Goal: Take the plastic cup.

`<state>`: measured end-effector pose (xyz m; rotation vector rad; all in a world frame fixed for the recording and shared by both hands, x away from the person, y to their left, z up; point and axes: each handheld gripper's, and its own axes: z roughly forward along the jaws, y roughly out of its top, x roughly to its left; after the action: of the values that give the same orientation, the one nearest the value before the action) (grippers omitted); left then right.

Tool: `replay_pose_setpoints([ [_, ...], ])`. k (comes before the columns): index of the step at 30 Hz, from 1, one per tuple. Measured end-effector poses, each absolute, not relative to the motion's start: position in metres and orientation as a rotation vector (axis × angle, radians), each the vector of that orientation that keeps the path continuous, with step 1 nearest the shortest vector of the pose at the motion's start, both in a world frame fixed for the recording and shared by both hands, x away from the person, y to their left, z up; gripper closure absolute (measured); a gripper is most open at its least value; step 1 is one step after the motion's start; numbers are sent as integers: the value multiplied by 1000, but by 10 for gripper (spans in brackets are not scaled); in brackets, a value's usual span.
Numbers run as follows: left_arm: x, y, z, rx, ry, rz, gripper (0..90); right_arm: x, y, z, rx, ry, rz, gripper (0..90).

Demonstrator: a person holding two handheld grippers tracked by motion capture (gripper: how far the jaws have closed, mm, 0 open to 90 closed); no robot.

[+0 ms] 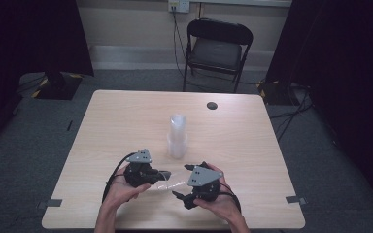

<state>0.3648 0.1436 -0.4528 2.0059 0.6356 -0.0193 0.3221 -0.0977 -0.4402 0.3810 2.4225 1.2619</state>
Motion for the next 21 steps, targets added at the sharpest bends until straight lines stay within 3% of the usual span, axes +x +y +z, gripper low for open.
replay_pose_setpoints([
  [10, 371, 138, -452, 1981, 719, -76, 893, 322, -83, -445, 326, 2405, 1135, 111],
  [21, 372, 123, -449, 2004, 768, -33, 894, 325, -71, -449, 370, 2390, 1070, 97],
])
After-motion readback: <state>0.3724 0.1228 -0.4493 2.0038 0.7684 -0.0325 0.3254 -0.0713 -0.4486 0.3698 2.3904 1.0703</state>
